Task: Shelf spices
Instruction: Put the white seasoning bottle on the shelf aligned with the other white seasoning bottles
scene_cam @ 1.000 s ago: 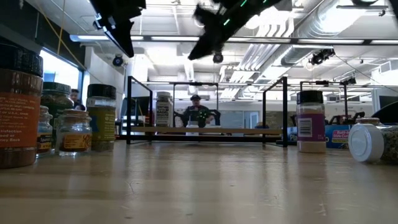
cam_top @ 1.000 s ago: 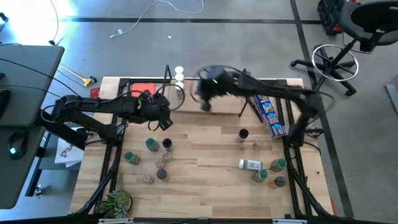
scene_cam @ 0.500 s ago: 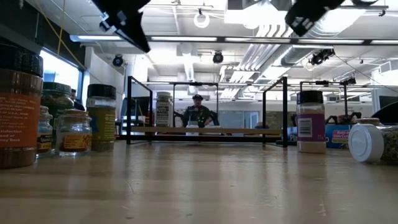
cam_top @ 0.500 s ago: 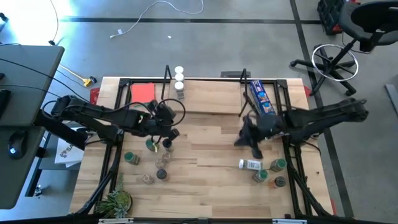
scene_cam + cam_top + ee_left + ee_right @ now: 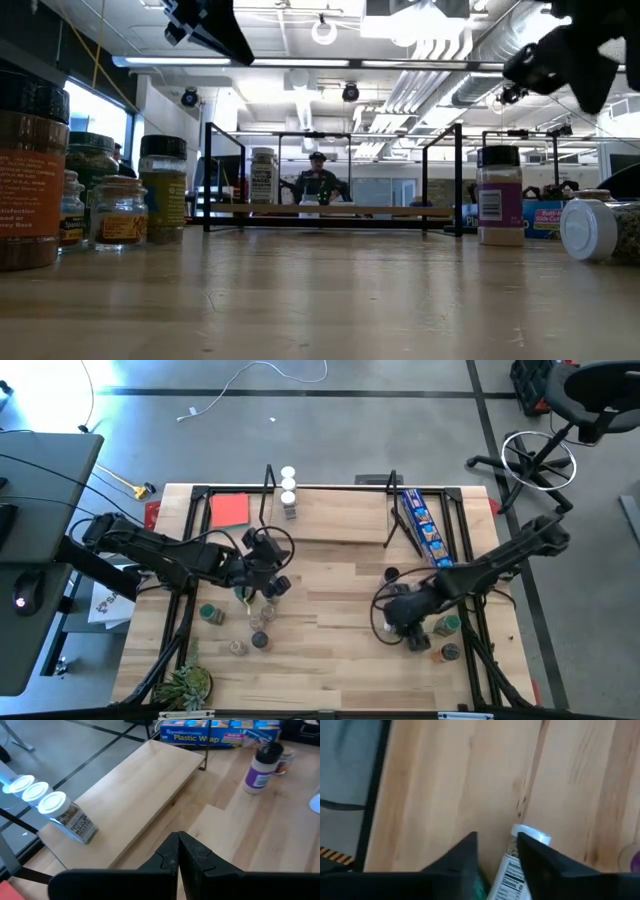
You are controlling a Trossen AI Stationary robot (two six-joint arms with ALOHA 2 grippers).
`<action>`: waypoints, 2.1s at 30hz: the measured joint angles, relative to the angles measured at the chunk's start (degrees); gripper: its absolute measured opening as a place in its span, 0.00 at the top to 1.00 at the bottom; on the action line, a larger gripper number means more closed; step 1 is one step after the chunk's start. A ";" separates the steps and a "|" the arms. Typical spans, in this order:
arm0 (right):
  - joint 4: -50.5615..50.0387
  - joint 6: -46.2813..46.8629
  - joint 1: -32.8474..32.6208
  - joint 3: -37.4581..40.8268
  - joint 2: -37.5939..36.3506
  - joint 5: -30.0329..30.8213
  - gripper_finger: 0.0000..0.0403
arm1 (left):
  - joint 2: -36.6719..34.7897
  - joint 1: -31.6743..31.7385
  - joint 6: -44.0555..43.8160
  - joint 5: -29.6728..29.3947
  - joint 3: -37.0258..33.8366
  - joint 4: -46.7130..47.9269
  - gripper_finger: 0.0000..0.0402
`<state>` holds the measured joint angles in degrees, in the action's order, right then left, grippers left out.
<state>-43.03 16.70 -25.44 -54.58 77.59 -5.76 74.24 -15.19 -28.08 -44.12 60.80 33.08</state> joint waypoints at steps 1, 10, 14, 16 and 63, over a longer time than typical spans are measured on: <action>-0.45 0.08 -0.19 0.00 1.55 0.55 0.58 | 0.00 -0.41 -0.22 0.00 0.00 0.01 1.00; -2.11 3.78 0.30 0.06 11.27 4.70 0.32 | 0.00 -2.48 -0.31 -0.15 0.00 0.07 1.00; -1.81 5.56 0.33 0.06 14.98 6.41 0.32 | 0.00 -2.56 -0.47 -0.13 0.00 0.07 1.00; -1.75 5.79 0.31 0.04 16.49 7.54 0.32 | 0.00 -2.54 -0.62 -0.45 0.00 0.11 1.00; 75.38 -24.25 30.24 -5.84 33.91 -9.15 0.56 | -6.51 -9.76 -17.81 -6.12 0.02 14.23 1.00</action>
<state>32.35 -7.55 4.81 -60.42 111.50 -14.91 67.72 -24.95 -45.89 -50.24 60.82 47.31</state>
